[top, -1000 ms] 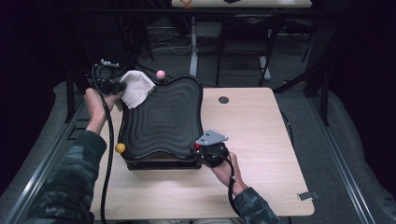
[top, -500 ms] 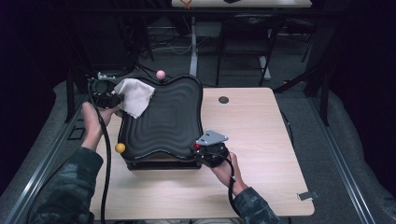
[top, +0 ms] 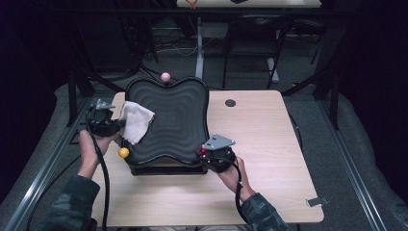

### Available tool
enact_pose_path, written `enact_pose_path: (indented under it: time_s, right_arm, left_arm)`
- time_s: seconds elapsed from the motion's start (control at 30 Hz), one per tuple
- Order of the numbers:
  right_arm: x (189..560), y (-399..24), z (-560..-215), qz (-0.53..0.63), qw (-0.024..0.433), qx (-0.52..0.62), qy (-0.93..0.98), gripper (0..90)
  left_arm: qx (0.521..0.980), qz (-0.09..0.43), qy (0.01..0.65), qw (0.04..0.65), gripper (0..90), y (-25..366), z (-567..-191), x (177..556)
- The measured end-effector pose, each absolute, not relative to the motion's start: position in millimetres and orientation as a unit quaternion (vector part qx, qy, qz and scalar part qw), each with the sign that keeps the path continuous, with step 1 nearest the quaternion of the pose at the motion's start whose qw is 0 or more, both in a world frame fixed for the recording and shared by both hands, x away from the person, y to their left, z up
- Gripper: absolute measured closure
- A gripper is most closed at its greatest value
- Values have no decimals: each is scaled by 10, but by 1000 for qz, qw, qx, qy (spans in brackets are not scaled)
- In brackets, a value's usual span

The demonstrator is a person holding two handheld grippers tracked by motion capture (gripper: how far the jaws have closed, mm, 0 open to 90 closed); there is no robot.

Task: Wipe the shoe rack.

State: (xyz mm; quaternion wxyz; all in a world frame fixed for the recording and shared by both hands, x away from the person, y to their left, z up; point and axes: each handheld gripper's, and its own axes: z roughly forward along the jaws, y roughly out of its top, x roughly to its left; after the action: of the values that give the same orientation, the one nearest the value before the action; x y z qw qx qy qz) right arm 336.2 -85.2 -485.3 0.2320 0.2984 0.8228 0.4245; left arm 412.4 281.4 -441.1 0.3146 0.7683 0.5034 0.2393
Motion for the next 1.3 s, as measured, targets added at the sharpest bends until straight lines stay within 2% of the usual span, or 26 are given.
enact_pose_path:
  time_s: [0.27,0.4,0.87,1.1,1.3]
  right_arm:
    - [3370,-866,-4855,426,232,296,823,599]
    - [3393,-887,-4865,445,212,288,821,600]
    - [3325,-881,-4866,442,213,278,826,602]
    - [3278,-863,-4868,443,211,271,828,602]
    - [3214,-827,-4869,445,206,261,832,602]
  left_arm:
    - [773,223,500,320,842,2891,-4518,3909]
    - [777,208,499,323,843,2941,-4556,3809]
    - [784,178,492,334,842,3016,-4558,3580]
    - [764,208,499,351,841,3069,-4408,3628]
    - [735,241,517,367,840,3116,-4211,3864]
